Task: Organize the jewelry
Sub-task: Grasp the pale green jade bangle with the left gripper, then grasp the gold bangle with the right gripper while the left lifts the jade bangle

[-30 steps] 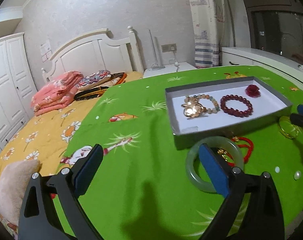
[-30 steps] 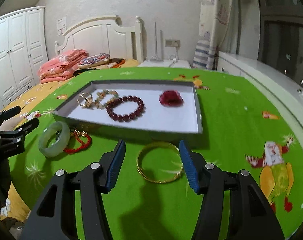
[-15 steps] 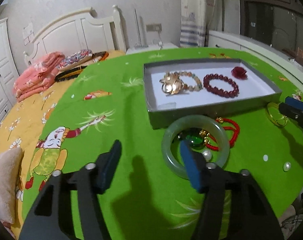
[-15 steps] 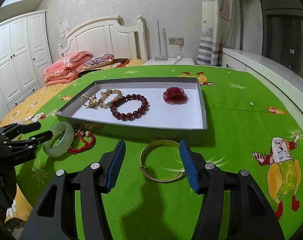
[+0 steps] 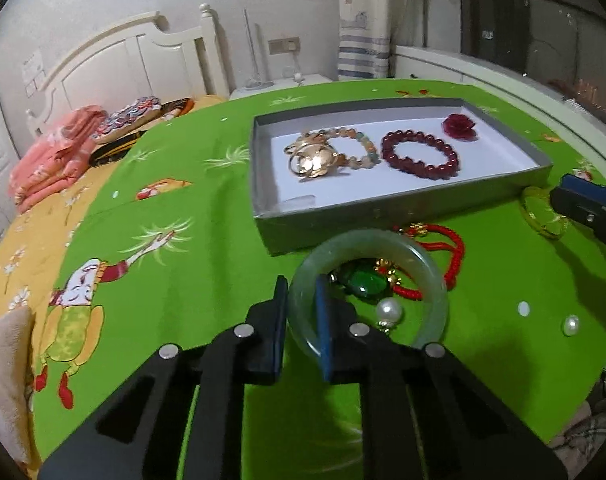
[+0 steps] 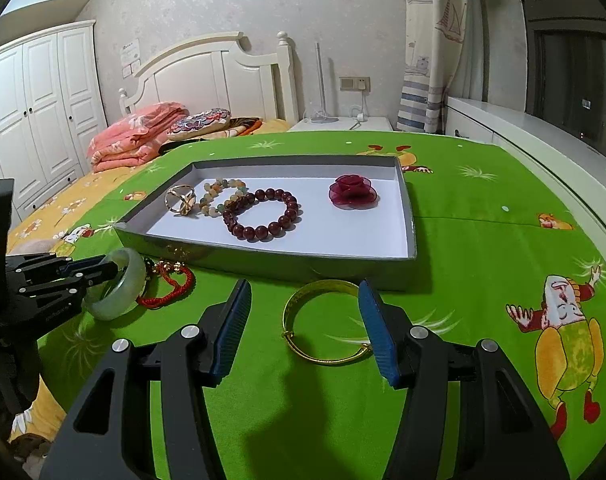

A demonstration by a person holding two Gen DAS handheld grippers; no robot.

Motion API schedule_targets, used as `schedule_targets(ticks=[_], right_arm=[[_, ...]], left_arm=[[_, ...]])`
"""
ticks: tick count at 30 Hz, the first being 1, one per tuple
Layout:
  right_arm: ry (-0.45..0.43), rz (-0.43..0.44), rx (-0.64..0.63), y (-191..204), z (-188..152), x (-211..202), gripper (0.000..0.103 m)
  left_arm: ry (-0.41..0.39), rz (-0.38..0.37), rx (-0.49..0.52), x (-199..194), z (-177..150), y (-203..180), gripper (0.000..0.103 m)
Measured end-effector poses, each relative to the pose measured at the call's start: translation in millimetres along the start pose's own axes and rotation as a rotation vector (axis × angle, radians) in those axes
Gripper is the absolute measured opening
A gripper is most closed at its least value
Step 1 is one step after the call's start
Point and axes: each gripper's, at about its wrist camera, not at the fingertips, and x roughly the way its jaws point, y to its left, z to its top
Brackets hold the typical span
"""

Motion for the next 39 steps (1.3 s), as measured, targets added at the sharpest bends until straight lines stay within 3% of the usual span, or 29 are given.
schedule_targets(ticks=[4,20,29,34,39], right_arm=[[0.001,0.001,0.001,0.1,-0.2,0.3,0.053],[0.007,-0.008,-0.005,-0.2,-0.1,-0.1,0.053],[0.018,-0.021,-0.019,0.8,0.7,2.3,0.053],[0.03,-0.028,-0.022,2.4,0.2,3.3,0.053],[0.128,-0.036,-0.034,5.3,1.3,17.5,0.053]], left_arm=[[-0.055,-0.039,-0.056,-10.5,-4.7,8.4,0.012],[-0.134,-0.018,-0.137,-52.3,-47.6,38.0,0.012],[-0.095,0.009,-0.2,-52.8,-60.6,60.7,0.011],[-0.058,0.036,-0.185,-47.0,-59.4,55.2,0.021],[-0.029,0.076,-0.167,-41.1,-56.0,51.8,0.034]])
